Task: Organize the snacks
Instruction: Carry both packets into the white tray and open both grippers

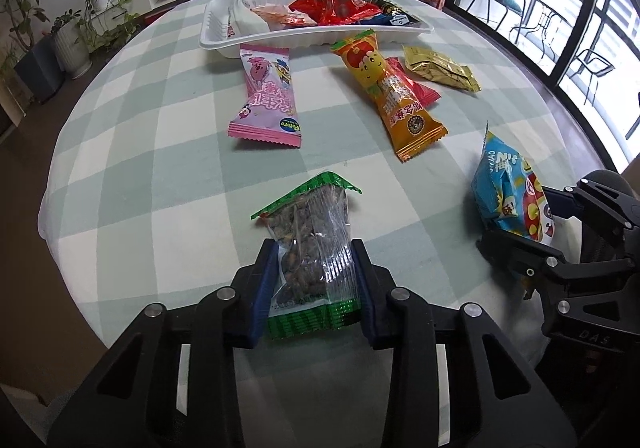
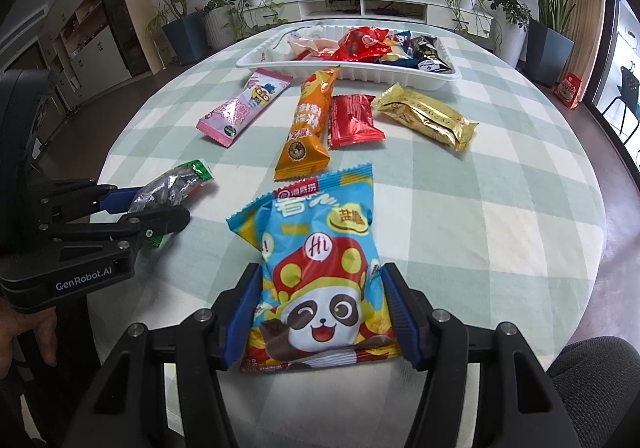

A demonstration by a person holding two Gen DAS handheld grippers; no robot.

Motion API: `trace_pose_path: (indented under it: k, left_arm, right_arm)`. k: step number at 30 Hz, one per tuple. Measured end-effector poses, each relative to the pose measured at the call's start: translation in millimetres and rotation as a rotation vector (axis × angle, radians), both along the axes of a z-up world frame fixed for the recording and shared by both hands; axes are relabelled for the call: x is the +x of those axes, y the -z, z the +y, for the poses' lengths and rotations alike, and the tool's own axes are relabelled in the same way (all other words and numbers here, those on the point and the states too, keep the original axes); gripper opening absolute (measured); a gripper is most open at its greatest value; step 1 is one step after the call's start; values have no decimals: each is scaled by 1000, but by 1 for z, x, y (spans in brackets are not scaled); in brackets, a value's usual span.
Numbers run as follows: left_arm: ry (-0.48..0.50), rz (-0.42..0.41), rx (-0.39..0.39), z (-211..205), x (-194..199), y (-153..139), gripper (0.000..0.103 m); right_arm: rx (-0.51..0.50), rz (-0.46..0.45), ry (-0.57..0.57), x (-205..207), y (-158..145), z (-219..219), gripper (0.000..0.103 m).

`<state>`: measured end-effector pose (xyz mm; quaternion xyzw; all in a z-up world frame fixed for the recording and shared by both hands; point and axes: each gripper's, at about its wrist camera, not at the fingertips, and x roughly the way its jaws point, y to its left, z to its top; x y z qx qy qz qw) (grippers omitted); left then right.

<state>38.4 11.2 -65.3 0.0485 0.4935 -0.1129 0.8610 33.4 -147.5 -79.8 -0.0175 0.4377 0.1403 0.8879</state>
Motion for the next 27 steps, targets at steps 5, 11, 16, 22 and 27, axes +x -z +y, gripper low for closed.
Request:
trace_pose_path:
  k: [5,11,16,22,27]
  left_arm:
    - [-6,-3,-85,9,-1,-4,28]
    - [-16,-21,-156,16,-4,-11,28]
    - [-11,-28,-212,18,-7,-15,28]
    - [-5,-42,-276,18,-13,-21,28]
    - [-3,-59,-328,21,-12,-31,28]
  right_arm:
    - [10,1,7,-1,0,-4,55]
    - [17,-1,8,0,-1,-6,51]
    - [35,-11,12,-2,-5,-10,46]
    - [61,-6,24,-1,-8,-16,45]
    - [146,19,58,2,-13,-34,44]
